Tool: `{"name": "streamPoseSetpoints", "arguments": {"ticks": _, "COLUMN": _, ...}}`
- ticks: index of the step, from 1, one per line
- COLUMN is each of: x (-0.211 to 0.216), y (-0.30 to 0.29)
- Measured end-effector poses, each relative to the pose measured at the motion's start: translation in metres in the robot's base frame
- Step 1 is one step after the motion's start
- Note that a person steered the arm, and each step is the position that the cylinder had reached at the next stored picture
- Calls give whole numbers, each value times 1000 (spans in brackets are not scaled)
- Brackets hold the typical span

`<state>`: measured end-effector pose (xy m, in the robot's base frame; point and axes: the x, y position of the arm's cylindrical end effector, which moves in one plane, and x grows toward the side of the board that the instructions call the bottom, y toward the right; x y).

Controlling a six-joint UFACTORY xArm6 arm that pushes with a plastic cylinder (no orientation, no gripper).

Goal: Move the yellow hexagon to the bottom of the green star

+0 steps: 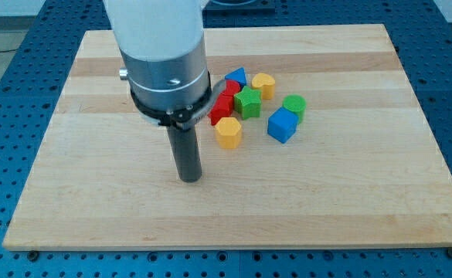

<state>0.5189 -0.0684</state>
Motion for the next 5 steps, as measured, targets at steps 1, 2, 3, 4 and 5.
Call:
{"name": "streamPoseSetpoints", "arguments": {"ticks": 1, "x": -26, "y": 27}}
{"name": "streamPoseSetpoints", "arguments": {"ticks": 2, "x": -42, "y": 52}}
{"name": "streamPoseSetpoints", "arguments": {"ticks": 3, "x": -47, "y": 54}}
{"name": "streamPoseSetpoints", "arguments": {"ticks": 4, "x": -47, "y": 35}}
{"name": "streamPoseSetpoints", "arguments": {"ticks": 5, "x": -51, "y": 33}}
